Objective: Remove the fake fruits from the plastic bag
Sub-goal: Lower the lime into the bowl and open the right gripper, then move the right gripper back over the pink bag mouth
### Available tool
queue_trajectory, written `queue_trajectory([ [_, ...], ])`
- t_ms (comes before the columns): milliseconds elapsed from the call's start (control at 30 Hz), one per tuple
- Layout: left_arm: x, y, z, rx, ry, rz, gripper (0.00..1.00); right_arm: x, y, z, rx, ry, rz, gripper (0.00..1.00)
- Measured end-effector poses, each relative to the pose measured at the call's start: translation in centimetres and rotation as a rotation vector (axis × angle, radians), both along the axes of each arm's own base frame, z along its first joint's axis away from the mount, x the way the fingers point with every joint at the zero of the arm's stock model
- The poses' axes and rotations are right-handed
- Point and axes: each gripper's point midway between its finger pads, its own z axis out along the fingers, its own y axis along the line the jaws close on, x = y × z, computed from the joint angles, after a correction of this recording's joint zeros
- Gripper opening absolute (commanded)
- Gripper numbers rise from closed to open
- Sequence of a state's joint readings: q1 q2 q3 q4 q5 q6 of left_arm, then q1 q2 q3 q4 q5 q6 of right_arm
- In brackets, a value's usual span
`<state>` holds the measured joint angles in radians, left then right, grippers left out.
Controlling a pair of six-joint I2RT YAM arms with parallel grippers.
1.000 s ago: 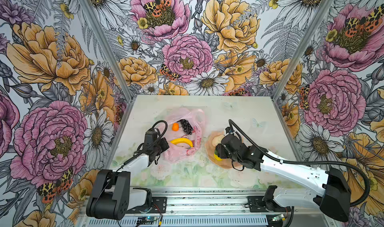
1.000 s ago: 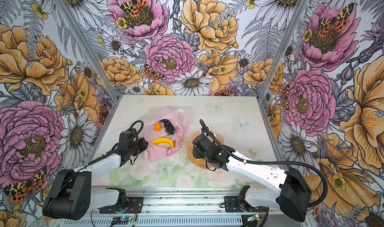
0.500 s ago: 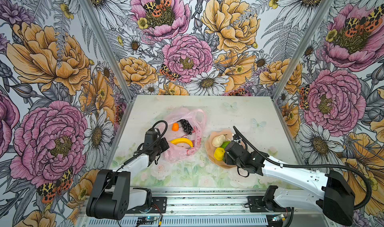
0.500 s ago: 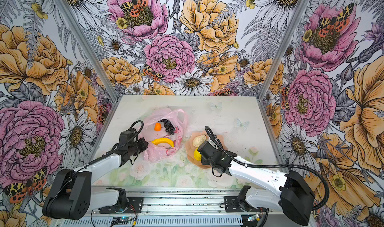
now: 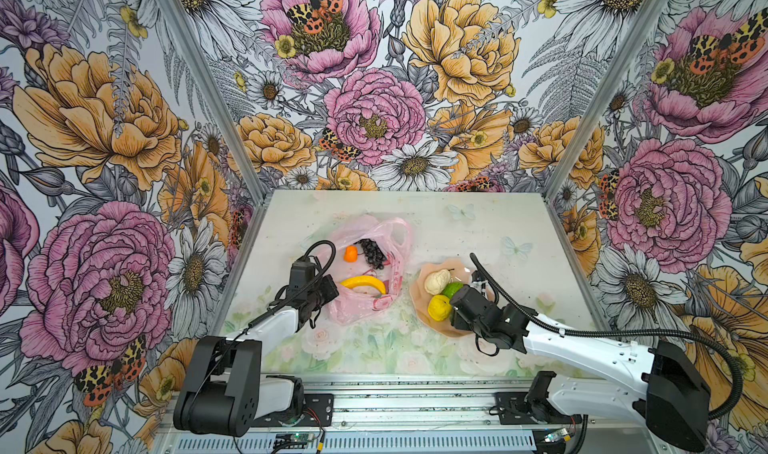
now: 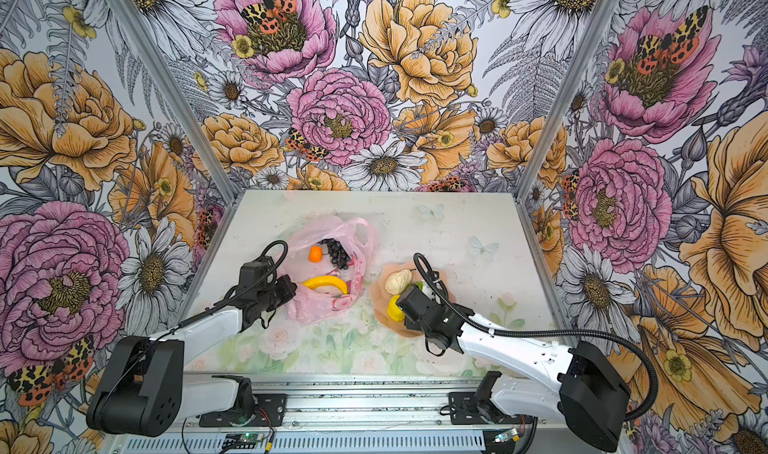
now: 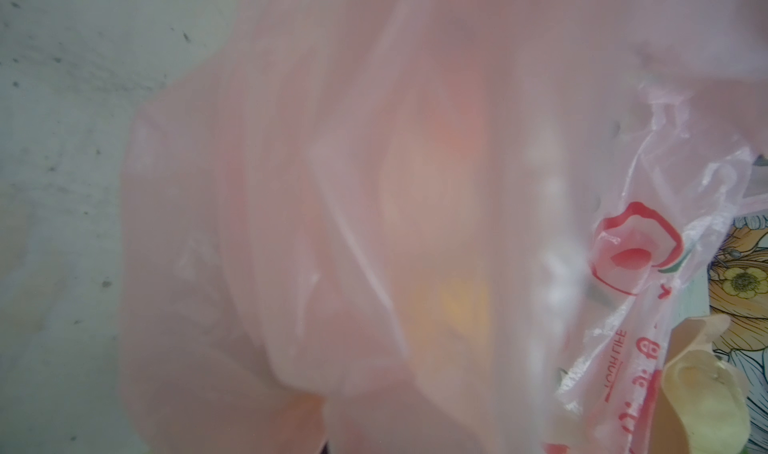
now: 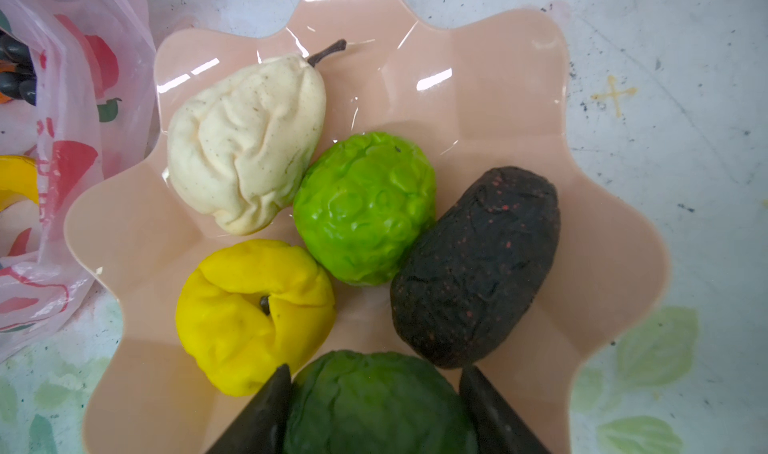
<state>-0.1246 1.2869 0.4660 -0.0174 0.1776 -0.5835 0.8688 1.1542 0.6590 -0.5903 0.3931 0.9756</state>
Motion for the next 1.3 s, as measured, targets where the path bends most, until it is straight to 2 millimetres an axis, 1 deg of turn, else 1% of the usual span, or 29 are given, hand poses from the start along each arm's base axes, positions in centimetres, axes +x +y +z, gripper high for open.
queue_trajectory([
  [167,0.0,0.0,0.0,0.000,0.000,-0.001,0.00,0.1,0.0,-0.4,-0.010,0.006,-0.005,0.73],
  [300,0.0,-0.2,0.0,-0.001,-0.001,-0.005,0.00,0.1,0.0,-0.4,-0.012,0.006,-0.003,0.73],
  [400,0.0,-0.3,0.1,-0.004,-0.001,-0.010,0.00,0.3,0.2,0.0,-0.008,-0.001,0.003,0.73],
  [533,-0.2,-1.1,0.1,-0.003,-0.001,-0.035,0.00,0.9,0.9,1.3,0.010,-0.026,0.016,0.72],
  [667,-0.3,-2.4,0.4,0.014,-0.010,-0.080,0.00,2.5,2.7,4.4,0.034,-0.082,0.044,0.72],
  [767,-0.2,-3.1,1.0,0.020,-0.029,-0.100,0.00,4.6,5.0,6.6,0.048,-0.131,0.073,0.72],
  [867,-0.1,-3.1,1.3,0.026,-0.041,-0.095,0.00,6.4,7.6,7.4,0.065,-0.160,0.105,0.72],
  [1000,-0.1,-2.9,1.2,0.032,-0.037,-0.090,0.00,8.8,12.1,7.0,0.091,-0.163,0.164,0.72],
  [1133,-0.1,-2.8,1.2,0.037,-0.037,-0.085,0.00,11.3,17.9,6.3,0.155,-0.171,0.231,0.71],
  [1233,-0.1,-2.7,1.2,0.040,-0.037,-0.082,0.00,12.7,21.7,5.5,0.199,-0.183,0.277,0.71],
  [1300,-0.1,-2.7,1.2,0.041,-0.037,-0.081,0.00,13.6,23.6,4.9,0.218,-0.188,0.295,0.71],
])
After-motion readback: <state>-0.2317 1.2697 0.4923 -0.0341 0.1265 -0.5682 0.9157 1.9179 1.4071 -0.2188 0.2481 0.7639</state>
